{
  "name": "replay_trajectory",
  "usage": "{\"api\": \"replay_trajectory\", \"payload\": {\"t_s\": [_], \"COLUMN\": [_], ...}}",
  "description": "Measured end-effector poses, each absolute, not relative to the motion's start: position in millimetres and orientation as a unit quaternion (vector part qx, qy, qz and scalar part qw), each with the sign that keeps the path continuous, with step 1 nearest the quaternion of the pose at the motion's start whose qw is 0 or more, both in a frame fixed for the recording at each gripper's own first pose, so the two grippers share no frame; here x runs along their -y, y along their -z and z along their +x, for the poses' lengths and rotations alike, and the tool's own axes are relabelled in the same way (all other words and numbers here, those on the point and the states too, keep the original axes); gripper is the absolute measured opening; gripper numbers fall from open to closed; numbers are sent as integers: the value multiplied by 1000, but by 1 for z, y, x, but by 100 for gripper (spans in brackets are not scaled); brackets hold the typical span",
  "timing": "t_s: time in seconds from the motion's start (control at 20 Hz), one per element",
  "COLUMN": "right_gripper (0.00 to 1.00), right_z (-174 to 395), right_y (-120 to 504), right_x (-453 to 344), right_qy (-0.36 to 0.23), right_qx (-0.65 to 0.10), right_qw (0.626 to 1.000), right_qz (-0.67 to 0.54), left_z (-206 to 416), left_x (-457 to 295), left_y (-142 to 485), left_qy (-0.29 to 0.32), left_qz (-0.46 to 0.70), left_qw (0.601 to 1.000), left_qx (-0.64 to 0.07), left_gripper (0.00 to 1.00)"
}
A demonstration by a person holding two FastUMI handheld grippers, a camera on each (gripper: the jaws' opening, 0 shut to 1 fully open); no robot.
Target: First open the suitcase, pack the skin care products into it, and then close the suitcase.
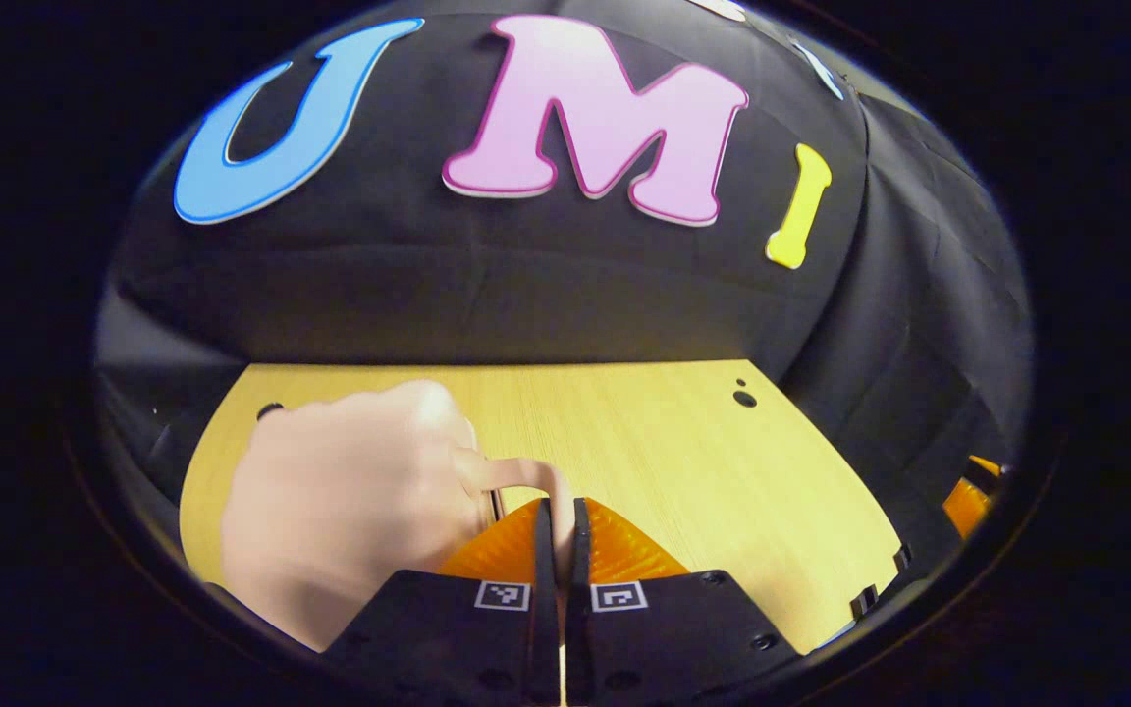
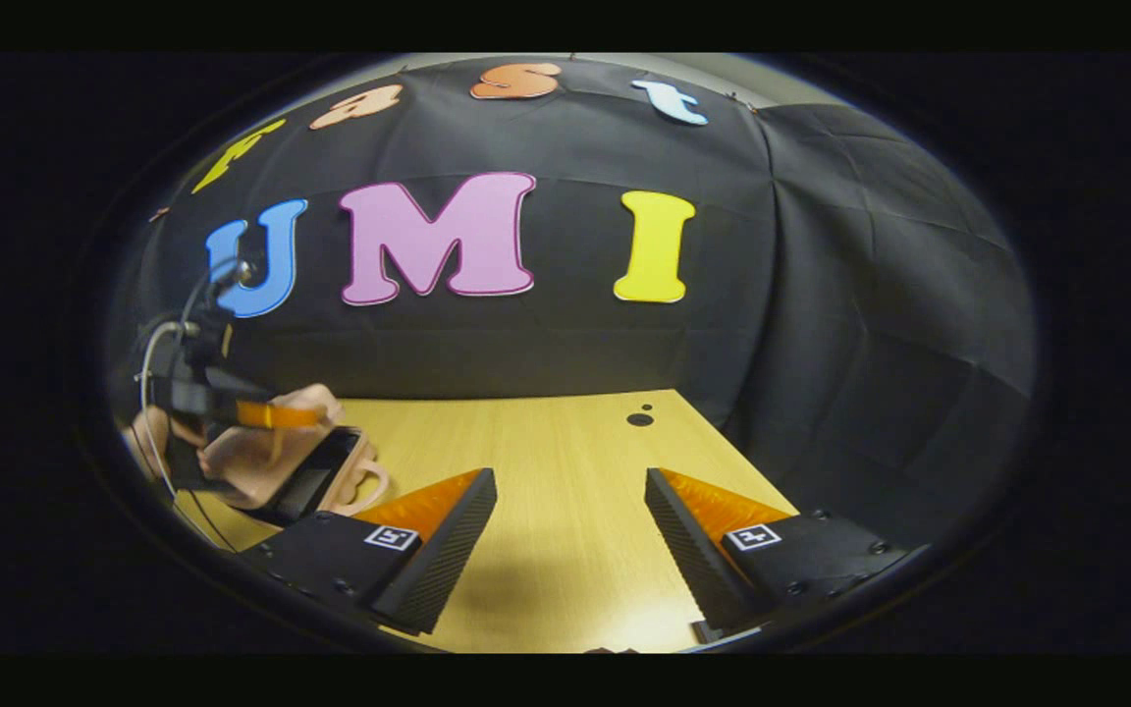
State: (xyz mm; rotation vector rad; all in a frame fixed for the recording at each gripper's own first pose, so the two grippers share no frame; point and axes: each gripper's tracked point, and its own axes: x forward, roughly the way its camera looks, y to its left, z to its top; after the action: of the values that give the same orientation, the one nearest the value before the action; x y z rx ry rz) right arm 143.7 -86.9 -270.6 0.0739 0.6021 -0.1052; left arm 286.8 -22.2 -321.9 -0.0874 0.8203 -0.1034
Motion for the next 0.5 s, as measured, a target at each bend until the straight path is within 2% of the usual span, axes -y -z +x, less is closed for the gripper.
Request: {"api": "replay_trajectory", "payload": {"t_s": [0.1,0.2,0.25,0.3,0.35,0.45,0.5], "right_gripper": [97,100,97,97,100,97,97], "right_z": [151,157,160,163,166,172,175], "right_y": [279,286,289,291,292,289,286], "right_x": [94,101,103,104,104,100,100], "right_qy": [42,30,23,14,4,-16,-23], "right_qx": [-299,-302,-304,-304,-304,-298,-294], "right_qw": [953,952,952,952,952,954,955], "right_qz": [32,28,29,32,35,40,40], "left_z": [280,278,275,272,274,276,276], "left_x": [31,39,39,35,34,35,39], "left_y": [352,362,364,364,358,326,302], "left_qy": [41,32,24,6,-8,-25,-26], "left_qz": [-61,-51,-41,-29,-26,-40,-49], "left_qw": [906,914,914,914,917,933,941], "left_qx": [-416,-401,-403,-405,-399,-358,-334], "left_gripper": [8,8,9,17,19,18,46]}}
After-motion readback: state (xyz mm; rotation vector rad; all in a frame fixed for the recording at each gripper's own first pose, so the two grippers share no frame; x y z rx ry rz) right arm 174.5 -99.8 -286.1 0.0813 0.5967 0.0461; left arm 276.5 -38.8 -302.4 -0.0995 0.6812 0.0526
